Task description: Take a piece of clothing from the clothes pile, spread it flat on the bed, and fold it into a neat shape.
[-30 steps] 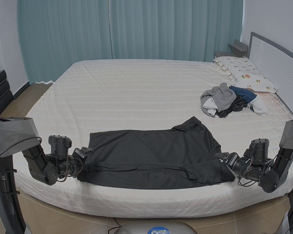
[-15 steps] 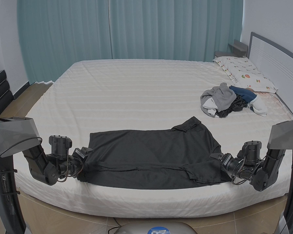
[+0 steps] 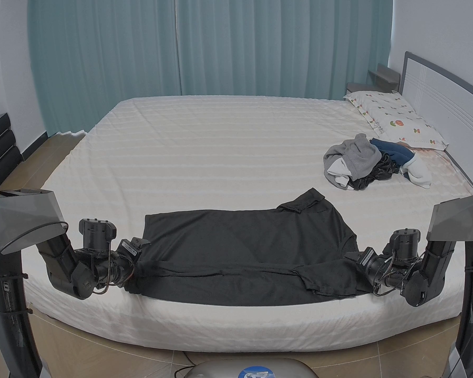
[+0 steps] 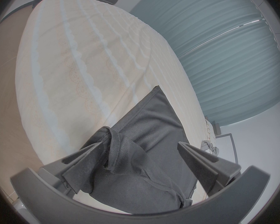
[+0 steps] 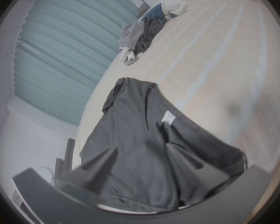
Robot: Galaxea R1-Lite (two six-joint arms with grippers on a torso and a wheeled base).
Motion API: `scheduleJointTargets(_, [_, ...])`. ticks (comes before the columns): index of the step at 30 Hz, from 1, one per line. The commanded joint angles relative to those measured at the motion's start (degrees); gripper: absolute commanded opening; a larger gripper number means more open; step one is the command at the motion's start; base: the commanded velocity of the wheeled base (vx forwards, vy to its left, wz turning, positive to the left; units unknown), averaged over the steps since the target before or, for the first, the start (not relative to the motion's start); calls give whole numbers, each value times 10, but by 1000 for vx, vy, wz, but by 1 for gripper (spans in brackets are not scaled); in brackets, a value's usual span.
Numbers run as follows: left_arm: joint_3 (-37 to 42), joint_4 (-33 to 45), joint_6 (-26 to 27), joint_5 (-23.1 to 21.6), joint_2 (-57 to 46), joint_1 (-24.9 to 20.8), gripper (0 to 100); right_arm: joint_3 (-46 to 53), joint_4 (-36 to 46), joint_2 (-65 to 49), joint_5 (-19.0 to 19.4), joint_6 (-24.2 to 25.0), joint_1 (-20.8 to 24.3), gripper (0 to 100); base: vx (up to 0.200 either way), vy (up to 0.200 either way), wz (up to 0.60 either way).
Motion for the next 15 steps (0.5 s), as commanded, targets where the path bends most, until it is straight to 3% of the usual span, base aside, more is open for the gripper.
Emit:
scheduleJointTargets(1, [0, 0, 0, 0, 1, 0, 100, -2, -6, 9, 1, 0, -2, 0, 0, 0, 0])
scheduleJointTargets(15, [2, -11, 5, 4, 2, 0, 100, -10, -42, 28, 1, 0, -23, 0, 0, 0, 0])
